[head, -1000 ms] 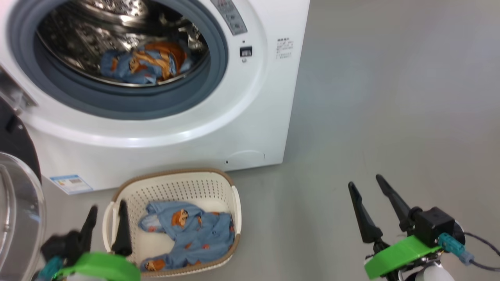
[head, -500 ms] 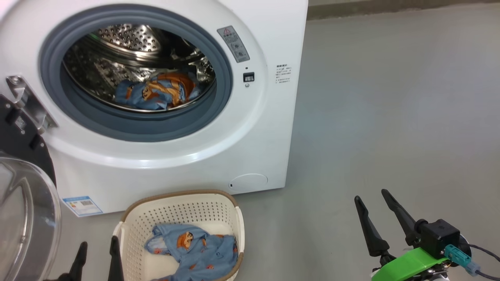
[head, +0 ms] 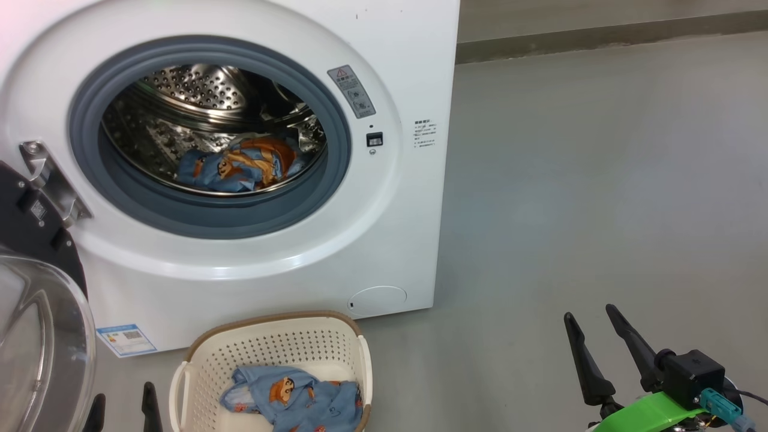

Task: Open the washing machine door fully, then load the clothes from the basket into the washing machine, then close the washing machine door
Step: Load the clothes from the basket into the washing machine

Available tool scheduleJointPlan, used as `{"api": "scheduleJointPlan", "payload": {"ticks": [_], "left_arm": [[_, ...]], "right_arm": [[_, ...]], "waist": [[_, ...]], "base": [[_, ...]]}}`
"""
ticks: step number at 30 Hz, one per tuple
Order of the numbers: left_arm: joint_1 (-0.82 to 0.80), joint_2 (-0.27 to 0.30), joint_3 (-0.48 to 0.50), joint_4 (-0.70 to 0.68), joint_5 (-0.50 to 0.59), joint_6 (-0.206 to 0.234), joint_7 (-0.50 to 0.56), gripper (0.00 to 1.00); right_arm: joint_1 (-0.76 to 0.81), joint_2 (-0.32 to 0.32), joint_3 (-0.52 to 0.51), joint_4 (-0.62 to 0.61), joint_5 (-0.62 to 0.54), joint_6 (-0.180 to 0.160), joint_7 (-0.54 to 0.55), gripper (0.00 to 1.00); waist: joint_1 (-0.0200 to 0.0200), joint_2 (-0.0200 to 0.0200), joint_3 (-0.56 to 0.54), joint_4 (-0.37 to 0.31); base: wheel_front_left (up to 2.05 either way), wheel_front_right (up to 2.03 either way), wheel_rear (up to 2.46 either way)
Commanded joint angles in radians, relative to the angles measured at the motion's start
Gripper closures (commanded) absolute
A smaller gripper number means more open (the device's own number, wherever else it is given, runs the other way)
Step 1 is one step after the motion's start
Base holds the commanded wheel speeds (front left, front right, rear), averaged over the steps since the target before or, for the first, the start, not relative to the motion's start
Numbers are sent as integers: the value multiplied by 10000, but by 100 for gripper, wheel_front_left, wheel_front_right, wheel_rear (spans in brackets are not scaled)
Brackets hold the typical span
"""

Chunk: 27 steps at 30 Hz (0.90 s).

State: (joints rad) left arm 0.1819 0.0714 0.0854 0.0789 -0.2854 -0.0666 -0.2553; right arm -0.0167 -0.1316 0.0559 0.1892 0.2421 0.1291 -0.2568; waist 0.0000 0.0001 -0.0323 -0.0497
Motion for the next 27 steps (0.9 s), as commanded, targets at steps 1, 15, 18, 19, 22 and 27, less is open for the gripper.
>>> {"api": "scheduleJointPlan", "payload": {"ticks": [1,15,18,19,22,27], "left_arm": [[-252,51,391,-256,78,-31,-64,0],[-1023,300,349,582,227,-386,-65,0],[-1248,373,342,730,218,-444,-65,0],[-1306,400,343,779,221,-459,-65,0],[-1435,461,349,911,230,-497,-65,0],[-1523,497,244,1072,254,-552,-65,0]], "right_arm": [[-99,-129,191,-212,22,16,-49,0],[-484,-101,140,162,-14,16,-49,0],[-533,-71,156,192,-19,16,-49,0],[-546,-59,161,197,-19,16,-49,0],[-574,-23,184,209,-23,16,-49,0],[-578,10,191,185,-32,16,-49,0]], "waist": [[0,-1,-24,-46],[0,-1,32,-26],[0,-1,47,-36],[0,-1,50,-47],[0,-1,61,-102],[0,-1,117,-203]], "base": [[0,0,0],[0,0,0],[0,0,0],[0,0,0],[0,0,0],[0,0,0]]}}
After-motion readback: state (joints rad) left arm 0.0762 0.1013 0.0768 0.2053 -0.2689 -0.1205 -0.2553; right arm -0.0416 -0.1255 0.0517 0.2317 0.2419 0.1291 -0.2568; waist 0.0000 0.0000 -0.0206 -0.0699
